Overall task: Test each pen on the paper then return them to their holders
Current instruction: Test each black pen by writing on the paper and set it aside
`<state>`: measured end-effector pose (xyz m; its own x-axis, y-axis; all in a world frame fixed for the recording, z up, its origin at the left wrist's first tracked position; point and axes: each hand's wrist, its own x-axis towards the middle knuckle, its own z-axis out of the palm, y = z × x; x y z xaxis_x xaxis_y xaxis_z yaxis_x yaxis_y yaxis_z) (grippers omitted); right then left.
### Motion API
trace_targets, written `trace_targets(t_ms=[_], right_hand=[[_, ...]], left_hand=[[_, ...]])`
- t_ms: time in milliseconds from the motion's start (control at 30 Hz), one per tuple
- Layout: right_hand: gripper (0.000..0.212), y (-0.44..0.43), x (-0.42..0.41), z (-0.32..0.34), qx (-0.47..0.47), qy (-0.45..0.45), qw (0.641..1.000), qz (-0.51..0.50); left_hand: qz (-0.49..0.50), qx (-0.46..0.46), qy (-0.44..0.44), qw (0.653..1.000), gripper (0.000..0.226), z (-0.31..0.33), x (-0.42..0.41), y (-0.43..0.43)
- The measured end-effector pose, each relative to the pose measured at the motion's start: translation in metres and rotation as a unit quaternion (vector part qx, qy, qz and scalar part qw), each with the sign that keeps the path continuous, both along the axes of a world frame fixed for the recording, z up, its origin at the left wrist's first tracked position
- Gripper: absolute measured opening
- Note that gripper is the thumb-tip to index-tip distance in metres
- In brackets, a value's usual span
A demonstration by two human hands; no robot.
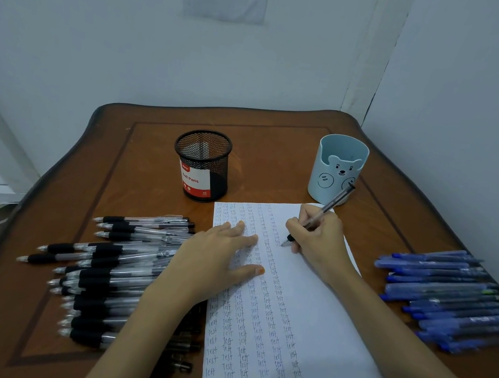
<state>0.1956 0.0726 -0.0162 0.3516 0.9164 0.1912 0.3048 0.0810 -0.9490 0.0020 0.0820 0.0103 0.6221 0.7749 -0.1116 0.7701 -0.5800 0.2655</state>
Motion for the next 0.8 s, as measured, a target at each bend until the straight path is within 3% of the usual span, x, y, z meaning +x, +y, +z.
trace_targets(t_ms=[233,400,467,533,667,800], right_hand=[[0.032,-0.0020,-0.0036,0.0021,-0.001,-0.012,1.000,-0.011],[0.031,-0.0016,0.0024,0.0086,-0.017,0.159,0.987,-0.015],[0.028,-0.0015,0.0028,0.0094,-0.024,0.179,0.984,-0.008],[0.021,-0.0015,0.0011,0.0088,-0.021,0.162,0.986,0.008],[0.036,-0.0026,0.0005,0.0070,0.011,0.125,0.992,0.024],[0.030,-0.0035,-0.0015,0.0063,0.004,0.086,0.996,0.020]], left_hand=[[-0.004,0.007,0.002,1.000,0.066,-0.0012,-0.0005,0.0010],[-0.006,0.027,0.004,1.000,0.065,0.0018,-0.0002,0.0009],[-0.003,0.047,0.013,0.999,0.066,0.0035,-0.0004,0.0015],[-0.001,0.053,0.018,0.998,0.066,0.0040,-0.0007,0.0018],[0.003,0.048,0.007,0.999,0.066,0.0038,-0.0018,0.0014],[0.004,0.049,0.006,0.999,0.066,0.0033,-0.0028,0.0021]])
